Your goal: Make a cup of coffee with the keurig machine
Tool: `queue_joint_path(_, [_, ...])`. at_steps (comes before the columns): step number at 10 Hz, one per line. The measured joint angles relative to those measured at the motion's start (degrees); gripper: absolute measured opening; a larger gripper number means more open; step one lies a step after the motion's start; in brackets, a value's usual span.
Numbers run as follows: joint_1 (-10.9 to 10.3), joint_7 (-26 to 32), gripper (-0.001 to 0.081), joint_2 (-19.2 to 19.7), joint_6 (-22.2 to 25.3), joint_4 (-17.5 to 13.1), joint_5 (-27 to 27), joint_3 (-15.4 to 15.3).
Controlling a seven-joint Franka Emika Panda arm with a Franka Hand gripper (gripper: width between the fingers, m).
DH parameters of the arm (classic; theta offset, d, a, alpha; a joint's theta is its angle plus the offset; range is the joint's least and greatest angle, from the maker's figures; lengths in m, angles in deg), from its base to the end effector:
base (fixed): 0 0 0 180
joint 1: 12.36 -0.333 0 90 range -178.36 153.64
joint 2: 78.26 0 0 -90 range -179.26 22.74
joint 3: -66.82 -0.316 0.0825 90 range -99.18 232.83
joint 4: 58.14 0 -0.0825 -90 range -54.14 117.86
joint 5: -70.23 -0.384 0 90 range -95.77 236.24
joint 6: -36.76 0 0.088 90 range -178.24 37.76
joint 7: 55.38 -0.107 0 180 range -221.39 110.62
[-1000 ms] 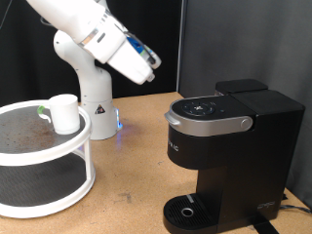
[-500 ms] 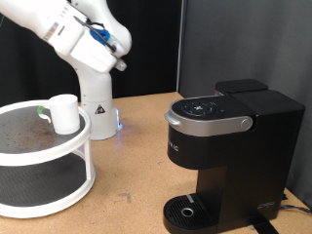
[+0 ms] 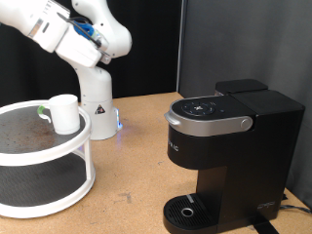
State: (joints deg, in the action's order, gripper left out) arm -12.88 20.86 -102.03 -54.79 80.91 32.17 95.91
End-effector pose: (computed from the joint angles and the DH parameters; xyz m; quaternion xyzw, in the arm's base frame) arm 0.3620 -0.1319 0.4454 -0.8285 -0.3166 -0.1763 0.4270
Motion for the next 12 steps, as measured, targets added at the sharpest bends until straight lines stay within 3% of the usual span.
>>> queue_joint_path(3, [2.09,4.54,0.0000,-1.21,6.68,-0.96,2.73,4.67])
queue_joint_path(6, [2.55,7.31,0.0000,-0.89,16.40,-4.35,6.41,9.50])
queue_joint_path(9, [2.89,9.18,0.0000,-0.73,14.88,-3.98,6.42,10.59])
queue_joint_path(12, [3.56,13.83,0.0000,-0.07,18.86,-5.74,7.31,17.06])
